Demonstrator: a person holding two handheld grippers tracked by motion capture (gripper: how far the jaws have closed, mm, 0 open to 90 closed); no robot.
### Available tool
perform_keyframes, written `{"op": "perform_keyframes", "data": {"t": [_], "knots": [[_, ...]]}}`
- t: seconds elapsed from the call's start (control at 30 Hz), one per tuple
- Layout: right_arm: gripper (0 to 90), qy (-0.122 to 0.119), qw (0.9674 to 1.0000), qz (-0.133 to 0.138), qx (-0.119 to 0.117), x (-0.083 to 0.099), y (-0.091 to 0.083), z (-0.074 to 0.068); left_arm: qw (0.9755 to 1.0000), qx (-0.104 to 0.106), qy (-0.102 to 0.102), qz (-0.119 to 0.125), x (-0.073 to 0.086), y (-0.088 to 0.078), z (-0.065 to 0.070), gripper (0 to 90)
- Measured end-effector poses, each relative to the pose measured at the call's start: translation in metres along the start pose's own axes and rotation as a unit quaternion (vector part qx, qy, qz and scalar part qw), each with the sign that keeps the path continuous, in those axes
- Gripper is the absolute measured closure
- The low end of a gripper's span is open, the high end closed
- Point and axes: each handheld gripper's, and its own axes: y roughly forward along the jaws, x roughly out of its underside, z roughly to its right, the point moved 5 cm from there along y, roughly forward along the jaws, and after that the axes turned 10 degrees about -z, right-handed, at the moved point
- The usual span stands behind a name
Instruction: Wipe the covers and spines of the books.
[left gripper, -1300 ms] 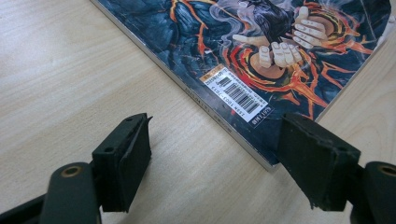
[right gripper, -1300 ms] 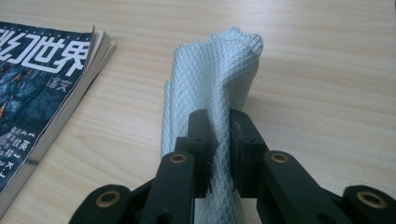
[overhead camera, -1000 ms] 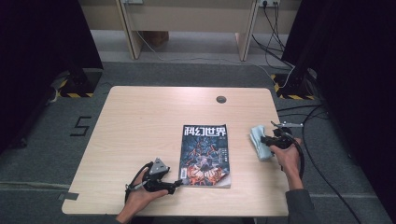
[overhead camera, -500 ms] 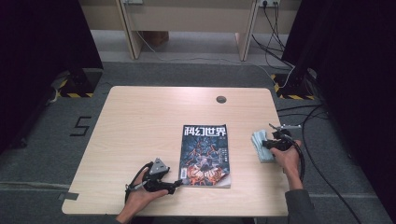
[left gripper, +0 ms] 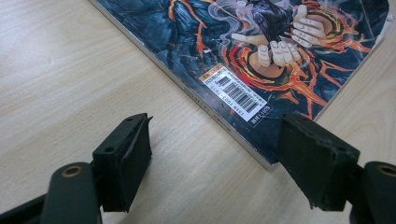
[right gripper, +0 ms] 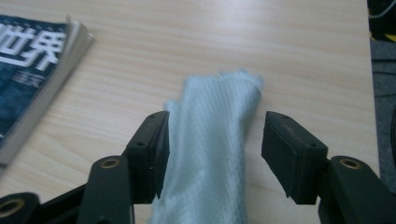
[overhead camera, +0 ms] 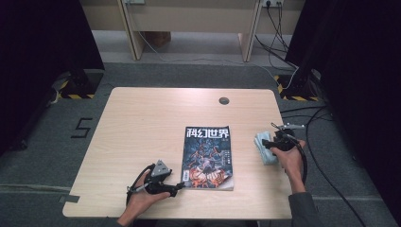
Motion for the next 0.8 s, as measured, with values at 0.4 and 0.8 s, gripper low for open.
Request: {"op": "perform_keyframes", "data": {"t": [0.4,0.8], "knots": [[38.3,-0.06,0.9958,0.001,-0.069,-0.009,0.001,-0.058,1.0,0.001,0.001,-0.002,0.0,0.0,0.0,25.3],[34.7,-0.111,0.987,-0.05,-0.105,0.002,0.026,-0.103,0.9995,0.009,0.028,-0.014,0.0,0.002,0.014,27.0]]}}
